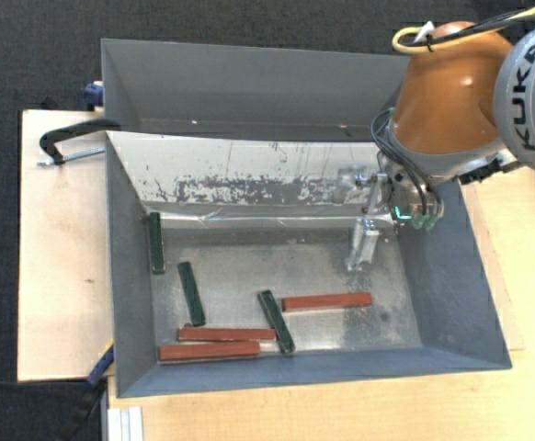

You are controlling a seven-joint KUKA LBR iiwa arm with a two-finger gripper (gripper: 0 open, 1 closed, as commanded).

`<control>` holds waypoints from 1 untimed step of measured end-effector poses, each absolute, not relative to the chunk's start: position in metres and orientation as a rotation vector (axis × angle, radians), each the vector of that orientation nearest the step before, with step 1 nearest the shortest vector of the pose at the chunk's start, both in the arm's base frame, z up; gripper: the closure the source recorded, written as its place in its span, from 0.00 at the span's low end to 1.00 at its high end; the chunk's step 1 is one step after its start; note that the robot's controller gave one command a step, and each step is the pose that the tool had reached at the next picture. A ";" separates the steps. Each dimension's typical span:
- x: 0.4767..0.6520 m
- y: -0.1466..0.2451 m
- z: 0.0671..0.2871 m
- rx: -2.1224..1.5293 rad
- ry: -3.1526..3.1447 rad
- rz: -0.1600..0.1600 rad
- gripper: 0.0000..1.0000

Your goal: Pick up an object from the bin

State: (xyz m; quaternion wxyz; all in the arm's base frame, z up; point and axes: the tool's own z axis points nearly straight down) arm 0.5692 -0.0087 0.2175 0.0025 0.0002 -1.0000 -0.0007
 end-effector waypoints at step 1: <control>0.571 -0.009 0.222 0.001 -3.145 -0.002 0.00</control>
Offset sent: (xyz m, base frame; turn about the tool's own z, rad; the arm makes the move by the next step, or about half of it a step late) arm -0.0581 0.0013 -0.1403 -0.1448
